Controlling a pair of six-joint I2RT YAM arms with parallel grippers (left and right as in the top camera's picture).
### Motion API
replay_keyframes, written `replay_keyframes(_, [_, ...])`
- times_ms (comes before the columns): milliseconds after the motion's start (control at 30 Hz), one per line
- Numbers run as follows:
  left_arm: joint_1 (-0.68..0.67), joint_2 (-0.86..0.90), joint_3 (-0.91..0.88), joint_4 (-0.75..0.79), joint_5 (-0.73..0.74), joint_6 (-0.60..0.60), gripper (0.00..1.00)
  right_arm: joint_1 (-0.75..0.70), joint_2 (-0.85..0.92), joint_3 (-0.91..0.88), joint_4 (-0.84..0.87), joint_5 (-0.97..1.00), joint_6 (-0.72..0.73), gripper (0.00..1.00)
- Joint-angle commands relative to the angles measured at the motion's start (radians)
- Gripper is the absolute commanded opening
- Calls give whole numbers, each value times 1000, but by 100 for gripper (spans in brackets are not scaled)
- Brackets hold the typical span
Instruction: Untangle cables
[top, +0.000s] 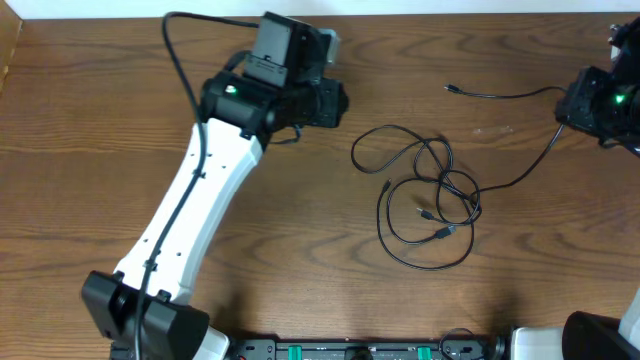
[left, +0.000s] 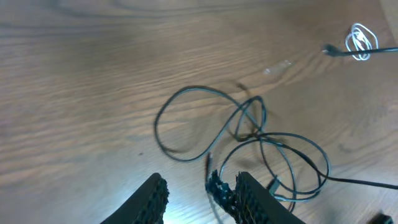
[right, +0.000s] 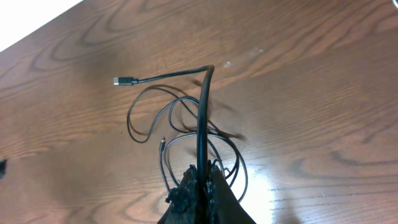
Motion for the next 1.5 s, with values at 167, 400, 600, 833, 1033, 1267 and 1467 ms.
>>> replay_keyframes(167, [-92, 161, -2, 93, 111, 53, 44, -6, 6, 8, -2, -11, -26, 1])
replay_keyframes(400, [-154, 304, -2, 238, 180, 104, 67, -6, 6, 8, -10, -11, -30, 1])
replay_keyframes(600, [-200, 425, -2, 371, 172, 104, 79, -6, 6, 8, -15, -12, -41, 1])
replay_keyframes(833, [-254, 550, -2, 517, 20, 104, 80, -6, 6, 8, -27, -11, -56, 1])
replay_keyframes(1033, [-283, 625, -2, 587, -97, 103, 80, -6, 6, 8, -28, -12, -56, 1])
replay_keyframes(1267, [-286, 661, -2, 565, -240, 103, 67, -6, 6, 8, -28, -12, -64, 1])
replay_keyframes(1467, [-280, 642, -2, 537, -382, 101, 19, -6, 6, 8, -28, -11, -64, 1])
